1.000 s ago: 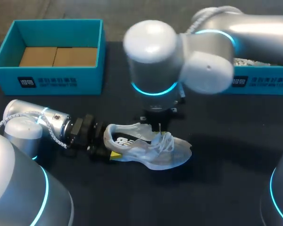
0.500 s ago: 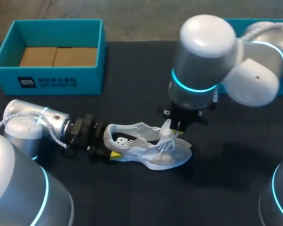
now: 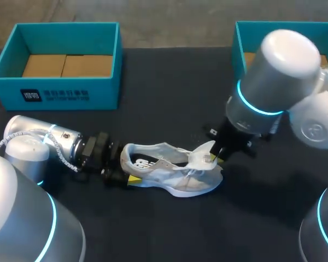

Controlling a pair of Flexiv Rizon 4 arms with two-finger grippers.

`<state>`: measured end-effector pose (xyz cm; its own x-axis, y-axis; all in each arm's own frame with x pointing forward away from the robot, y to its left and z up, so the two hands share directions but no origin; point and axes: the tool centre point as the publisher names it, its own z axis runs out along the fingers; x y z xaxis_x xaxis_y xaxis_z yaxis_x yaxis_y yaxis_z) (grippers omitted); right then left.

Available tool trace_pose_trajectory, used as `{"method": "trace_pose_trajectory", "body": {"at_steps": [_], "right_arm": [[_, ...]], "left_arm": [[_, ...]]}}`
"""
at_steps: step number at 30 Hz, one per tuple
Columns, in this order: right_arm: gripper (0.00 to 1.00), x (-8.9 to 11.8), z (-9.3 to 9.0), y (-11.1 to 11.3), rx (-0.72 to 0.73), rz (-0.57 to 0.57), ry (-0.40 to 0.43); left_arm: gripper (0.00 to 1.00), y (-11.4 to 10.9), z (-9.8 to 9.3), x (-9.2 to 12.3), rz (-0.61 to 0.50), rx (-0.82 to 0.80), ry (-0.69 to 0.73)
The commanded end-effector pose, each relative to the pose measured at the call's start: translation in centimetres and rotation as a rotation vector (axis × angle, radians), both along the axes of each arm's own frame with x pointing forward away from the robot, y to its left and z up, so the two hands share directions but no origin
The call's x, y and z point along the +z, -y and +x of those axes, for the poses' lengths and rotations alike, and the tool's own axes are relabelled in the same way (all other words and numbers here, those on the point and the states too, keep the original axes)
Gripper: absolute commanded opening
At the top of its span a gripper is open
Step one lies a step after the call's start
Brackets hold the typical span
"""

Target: Take the shoe out of the shoebox, open the shoe tongue, remove and reinsert the insole, then place the shoe into the shoebox

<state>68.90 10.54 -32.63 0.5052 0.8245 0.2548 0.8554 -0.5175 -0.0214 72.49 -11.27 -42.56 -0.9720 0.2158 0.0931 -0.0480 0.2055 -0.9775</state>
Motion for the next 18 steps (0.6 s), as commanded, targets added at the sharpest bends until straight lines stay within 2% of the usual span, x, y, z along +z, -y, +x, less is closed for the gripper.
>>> {"method": "trace_pose_trajectory", "body": {"at_steps": [1, 11, 13, 14, 15, 18], "right_arm": [[0.00, -1.1, -0.4, 0.9, -0.147, 0.100, 0.002], [0.01, -3.0, 0.1, 1.8, -0.124, 0.129, -0.023], [0.29, -3.0, 0.1, 1.8, -0.121, 0.133, -0.021], [0.51, -2.5, 0.1, 1.6, -0.119, 0.127, -0.018], [1.00, -2.0, 0.1, 1.3, -0.113, 0.115, -0.009], [1.00, 0.1, 0.0, 0.4, -0.101, 0.065, 0.012]], "left_arm": [[0.00, 0.0, 0.0, -0.2, 0.001, 0.001, 0.000], [0.00, 0.0, 0.0, -0.2, 0.001, 0.001, 0.000], [0.00, 0.0, 0.0, -0.2, 0.001, 0.001, 0.000], [0.00, 0.0, 0.0, -0.2, 0.001, 0.001, 0.000], [0.00, 0.0, 0.0, -0.2, 0.001, 0.001, 0.000], [0.00, 0.0, 0.0, -0.2, 0.001, 0.001, 0.000]]}}
